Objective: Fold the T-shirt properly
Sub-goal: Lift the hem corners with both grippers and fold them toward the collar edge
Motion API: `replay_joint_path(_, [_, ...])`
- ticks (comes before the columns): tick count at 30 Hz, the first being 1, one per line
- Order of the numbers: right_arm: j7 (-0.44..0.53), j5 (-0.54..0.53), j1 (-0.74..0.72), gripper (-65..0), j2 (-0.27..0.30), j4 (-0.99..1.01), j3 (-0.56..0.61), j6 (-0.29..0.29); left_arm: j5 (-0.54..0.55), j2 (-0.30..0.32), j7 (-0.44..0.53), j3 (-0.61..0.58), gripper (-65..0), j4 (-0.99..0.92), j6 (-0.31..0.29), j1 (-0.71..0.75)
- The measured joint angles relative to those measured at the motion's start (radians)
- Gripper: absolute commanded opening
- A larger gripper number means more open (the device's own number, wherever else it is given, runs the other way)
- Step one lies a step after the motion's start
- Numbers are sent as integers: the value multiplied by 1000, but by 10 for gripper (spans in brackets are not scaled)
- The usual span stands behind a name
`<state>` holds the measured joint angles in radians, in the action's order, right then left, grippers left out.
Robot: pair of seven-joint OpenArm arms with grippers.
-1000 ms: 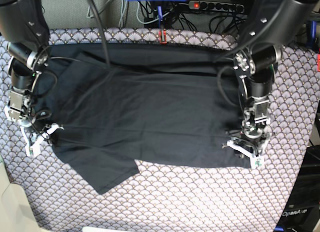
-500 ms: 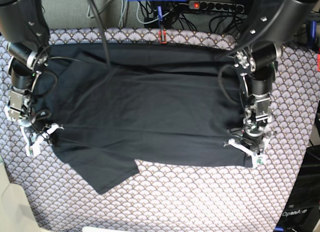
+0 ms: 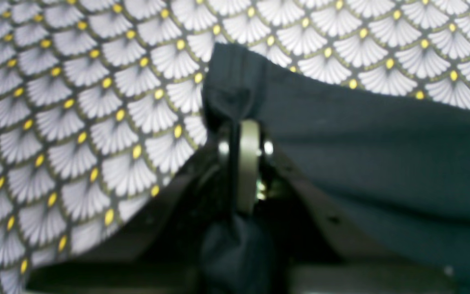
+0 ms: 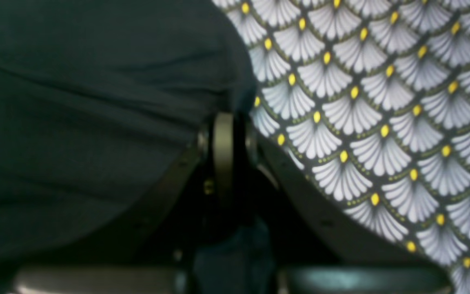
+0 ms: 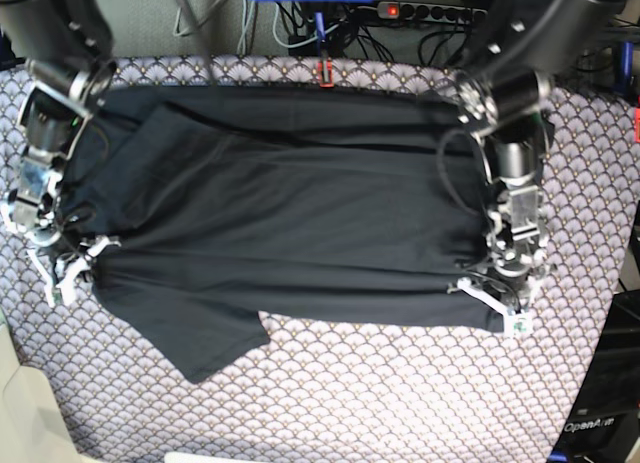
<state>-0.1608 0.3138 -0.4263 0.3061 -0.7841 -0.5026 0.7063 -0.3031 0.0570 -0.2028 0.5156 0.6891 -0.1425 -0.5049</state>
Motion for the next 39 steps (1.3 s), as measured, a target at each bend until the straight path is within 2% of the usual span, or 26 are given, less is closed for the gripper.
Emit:
replay_joint_path(4, [-50,-3,63,-650,-38,-171,0,-1,3,-22,-82,0,-650,156,-74,46])
replay_joint_path(9, [-92,0,155,-650,-66,-339,1,-5,3,-55,-177,4,-650,367,-104,150])
replay_joint_path(13, [-92,-2,246,-650,-78,-455,0,0,3,-69,-248,9,-650,518,-157,235])
replay_joint_path(16, [-92,-2,293,-650,-117,-544,-32,0,6,-72,-293,8,-650,629,-198,286])
replay_joint_path(23, [-80,-5,437,-650,-156,-734,-82,5,3,-74,-389,7,-650,853,-261,426])
replay_joint_path(27, [-85,-7,508,-650,-182,-825,-96,5,8,-74,-408,8,-650,948,-286,493])
replay_joint_path(30, [-77,-10,528,-650,-241,-903,-180,10,12,-77,-411,35,-650,996,-312,533])
replay_joint_path(33, [-75,-18,538,-650,-295,-969,-262,19,16,-97,-420,93,-650,1016,-385,543])
replay_joint_path(39, [-67,-22,578,-650,-326,-996,-350,28,15,-124,-412,214,-650,1011,-498,543])
